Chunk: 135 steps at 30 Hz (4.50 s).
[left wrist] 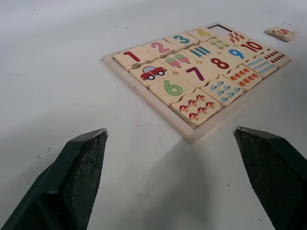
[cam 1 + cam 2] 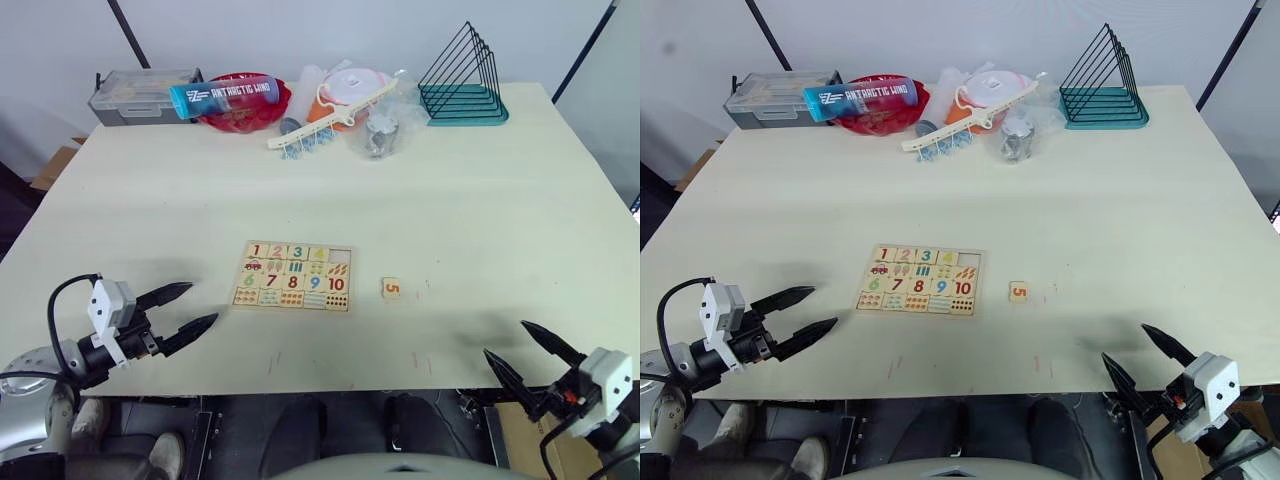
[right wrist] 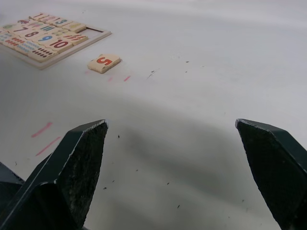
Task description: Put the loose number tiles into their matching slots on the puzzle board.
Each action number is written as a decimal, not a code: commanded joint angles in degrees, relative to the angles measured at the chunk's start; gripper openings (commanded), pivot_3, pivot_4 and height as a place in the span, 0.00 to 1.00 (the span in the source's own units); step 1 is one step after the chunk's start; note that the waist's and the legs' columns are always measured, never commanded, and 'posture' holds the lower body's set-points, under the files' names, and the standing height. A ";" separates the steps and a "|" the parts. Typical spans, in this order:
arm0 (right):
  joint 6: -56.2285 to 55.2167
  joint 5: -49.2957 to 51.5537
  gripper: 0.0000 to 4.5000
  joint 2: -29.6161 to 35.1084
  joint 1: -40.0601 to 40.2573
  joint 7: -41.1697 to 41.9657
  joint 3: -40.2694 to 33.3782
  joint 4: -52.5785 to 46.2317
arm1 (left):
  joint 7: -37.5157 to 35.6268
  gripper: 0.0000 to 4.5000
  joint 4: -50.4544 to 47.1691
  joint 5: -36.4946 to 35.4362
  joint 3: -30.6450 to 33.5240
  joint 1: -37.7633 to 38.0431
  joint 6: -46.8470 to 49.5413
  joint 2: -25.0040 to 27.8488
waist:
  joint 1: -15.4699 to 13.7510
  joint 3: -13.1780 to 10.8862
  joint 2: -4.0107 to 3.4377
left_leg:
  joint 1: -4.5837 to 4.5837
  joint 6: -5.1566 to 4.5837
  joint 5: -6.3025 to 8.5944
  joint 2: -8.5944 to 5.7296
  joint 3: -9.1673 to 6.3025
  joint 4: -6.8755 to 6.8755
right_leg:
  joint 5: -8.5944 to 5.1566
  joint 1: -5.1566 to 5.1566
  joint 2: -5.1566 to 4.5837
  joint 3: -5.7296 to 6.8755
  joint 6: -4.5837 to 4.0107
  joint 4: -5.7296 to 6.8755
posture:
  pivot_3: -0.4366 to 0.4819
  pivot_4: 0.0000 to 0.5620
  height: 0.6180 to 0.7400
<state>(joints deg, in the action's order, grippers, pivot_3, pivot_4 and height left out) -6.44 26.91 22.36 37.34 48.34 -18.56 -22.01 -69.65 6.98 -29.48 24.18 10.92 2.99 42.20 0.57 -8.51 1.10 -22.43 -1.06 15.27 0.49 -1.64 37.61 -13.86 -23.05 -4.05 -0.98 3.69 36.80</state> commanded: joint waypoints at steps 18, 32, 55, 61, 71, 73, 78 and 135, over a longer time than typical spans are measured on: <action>28.18 -8.08 0.99 -1.36 -17.94 -24.30 19.05 -20.30 | -13.87 1.00 1.09 -2.14 -0.83 -5.85 -3.80 5.40 | 0.08 0.05 0.06 | 0.01 0.00 0.00 -0.13 -0.02 0.01 | 0.02 -0.01 0.03 0.02 0.02 0.04 | 0.48 0.27 1.00; 45.32 -14.74 0.99 -5.58 -30.64 -34.74 30.76 -16.69 | -22.85 1.00 7.32 -4.72 -1.75 -10.00 -5.58 9.51 | 0.18 0.06 0.09 | 0.00 0.00 -0.01 -0.14 -0.04 0.01 | 0.02 -0.01 0.04 0.06 0.02 0.04 | 0.48 0.27 1.00; 40.35 -23.30 0.99 -14.02 -28.91 -41.49 35.04 -7.25 | -22.85 1.00 3.79 -11.55 -6.35 -5.03 -10.73 13.89 | 0.31 0.06 0.09 | 0.00 0.00 -0.01 -0.12 -0.08 0.01 | 0.01 -0.02 0.07 0.07 0.00 0.07 | 0.48 0.27 1.00; 39.92 -24.42 0.94 -13.74 -27.19 -41.79 35.23 -8.02 | -22.85 1.00 3.28 -11.28 -6.09 -4.57 -10.32 13.56 | 0.20 0.06 0.10 | 0.00 0.00 -0.01 -0.12 -0.08 0.01 | 0.00 -0.02 0.06 0.08 0.00 0.07 | 0.48 0.27 1.00; 39.45 -25.11 0.63 -13.73 -26.63 -41.46 34.66 -7.93 | -22.85 1.00 3.48 -11.13 -6.42 -4.63 -10.19 13.73 | 0.28 0.07 0.10 | 0.00 -0.01 -0.01 -0.11 -0.09 0.01 | -0.01 -0.02 0.07 0.09 -0.02 0.07 | 0.48 0.27 1.00; 39.41 -25.15 0.63 -13.74 -26.55 -41.45 34.67 -7.95 | -22.85 1.00 3.54 -11.14 -6.47 -4.66 -10.23 13.76 | 0.28 0.07 0.10 | 0.00 0.00 -0.01 -0.11 -0.09 0.01 | -0.01 -0.02 0.07 0.09 -0.02 0.07 | 0.48 0.27 1.00; 39.32 -25.21 0.63 -13.74 -26.35 -41.43 34.59 -7.98 | -22.85 1.00 3.59 -11.18 -6.41 -4.57 -10.24 13.73 | 0.27 0.07 0.10 | 0.00 0.00 -0.01 -0.11 -0.08 0.01 | -0.01 -0.02 0.07 0.09 -0.02 0.07 | 0.48 0.27 1.00; 73.51 -5.25 0.19 8.32 -93.51 0.36 47.19 15.26 | -4.33 1.00 -11.63 -7.97 2.02 4.99 -3.82 1.71 | 0.51 0.01 0.02 | -0.19 -0.01 -0.01 -0.13 -0.16 0.01 | 0.02 -0.17 -0.02 0.18 -0.03 0.04 | 0.48 0.27 1.00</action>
<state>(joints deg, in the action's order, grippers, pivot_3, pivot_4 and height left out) 67.30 22.17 31.00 -54.22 48.06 28.87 -6.83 -74.82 -2.73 -37.24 24.31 15.74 -0.80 44.04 1.08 -8.50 1.11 -22.62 -1.07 15.27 0.37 -1.80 37.63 -13.84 -23.22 -4.06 -0.80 3.66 36.84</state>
